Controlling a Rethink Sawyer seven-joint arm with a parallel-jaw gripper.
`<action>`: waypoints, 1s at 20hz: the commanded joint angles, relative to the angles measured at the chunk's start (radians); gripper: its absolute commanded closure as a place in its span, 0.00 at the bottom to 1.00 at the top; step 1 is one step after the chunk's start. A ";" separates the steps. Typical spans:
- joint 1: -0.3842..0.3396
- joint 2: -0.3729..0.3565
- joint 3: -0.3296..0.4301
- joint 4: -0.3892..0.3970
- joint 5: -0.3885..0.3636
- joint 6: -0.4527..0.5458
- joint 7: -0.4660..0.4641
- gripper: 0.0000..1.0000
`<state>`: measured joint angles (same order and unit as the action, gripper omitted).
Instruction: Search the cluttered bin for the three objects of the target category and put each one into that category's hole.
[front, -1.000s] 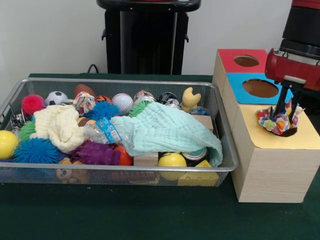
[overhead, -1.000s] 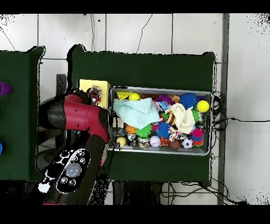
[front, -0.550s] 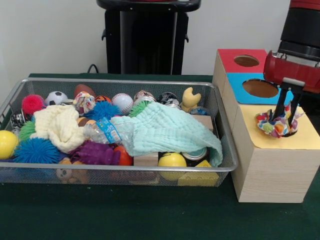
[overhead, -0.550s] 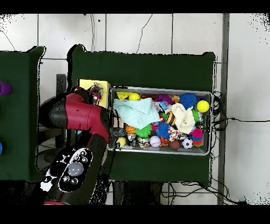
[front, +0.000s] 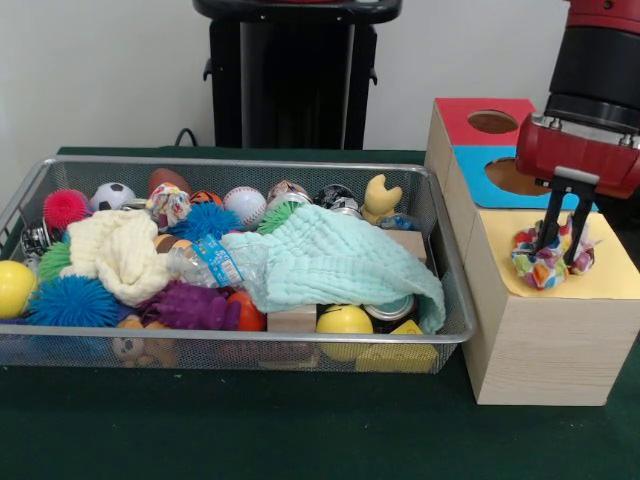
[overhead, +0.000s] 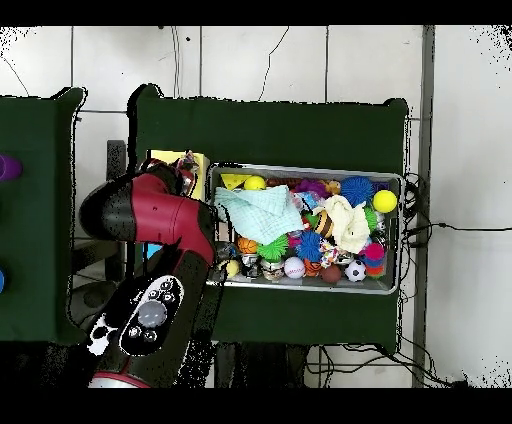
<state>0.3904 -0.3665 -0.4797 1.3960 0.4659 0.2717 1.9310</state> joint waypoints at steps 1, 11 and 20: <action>-0.032 0.061 0.138 0.060 0.026 -0.048 0.224 1.00; -0.030 0.036 0.178 0.128 -0.023 0.013 0.157 1.00; -0.055 0.045 0.218 0.162 -0.047 -0.054 0.139 1.00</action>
<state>0.3794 -0.3750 -0.4312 1.4209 0.4653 0.2367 1.9310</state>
